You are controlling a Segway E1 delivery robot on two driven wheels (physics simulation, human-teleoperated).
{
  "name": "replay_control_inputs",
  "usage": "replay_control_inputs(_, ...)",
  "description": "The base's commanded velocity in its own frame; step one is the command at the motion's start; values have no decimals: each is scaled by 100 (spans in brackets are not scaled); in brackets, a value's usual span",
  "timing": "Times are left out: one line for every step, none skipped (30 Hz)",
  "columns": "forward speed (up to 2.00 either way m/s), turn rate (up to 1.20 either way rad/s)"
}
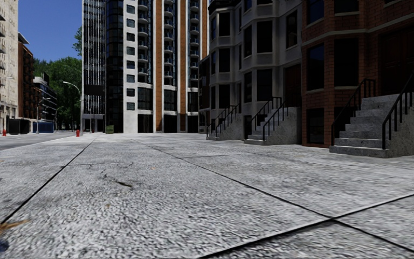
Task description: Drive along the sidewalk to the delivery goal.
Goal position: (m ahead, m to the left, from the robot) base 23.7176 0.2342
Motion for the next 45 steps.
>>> replay_control_inputs(200, 0)
replay_control_inputs(200, 0)
replay_control_inputs(200, 0)
replay_control_inputs(200, 0)
replay_control_inputs(200, 0)
replay_control_inputs(200, 0)
replay_control_inputs(200, 0)
replay_control_inputs(200, 0)
replay_control_inputs(200, 0)
replay_control_inputs(200, 0)
replay_control_inputs(200, 0)
replay_control_inputs(200, 0)
replay_control_inputs(200, 0)
replay_control_inputs(200, 0)
replay_control_inputs(200, 0)
replay_control_inputs(200, 0)
replay_control_inputs(200, 0)
replay_control_inputs(200, 0)
replay_control_inputs(200, 0)
replay_control_inputs(200, 0)
replay_control_inputs(200, 0)
replay_control_inputs(200, 0)
replay_control_inputs(200, 0)
replay_control_inputs(200, 0)
replay_control_inputs(200, 0)
replay_control_inputs(200, 0)
replay_control_inputs(200, 0)
replay_control_inputs(200, 0)
replay_control_inputs(200, 0)
replay_control_inputs(200, 0)
replay_control_inputs(200, 0)
replay_control_inputs(200, 0)
replay_control_inputs(200, 0)
replay_control_inputs(200, 0)
replay_control_inputs(200, 0)
replay_control_inputs(200, 0)
replay_control_inputs(200, 0)
replay_control_inputs(200, 0)
replay_control_inputs(200, 0)
replay_control_inputs(200, 0)
replay_control_inputs(200, 0)
replay_control_inputs(200, 0)
replay_control_inputs(200, 0)
replay_control_inputs(200, 0)
replay_control_inputs(200, 0)
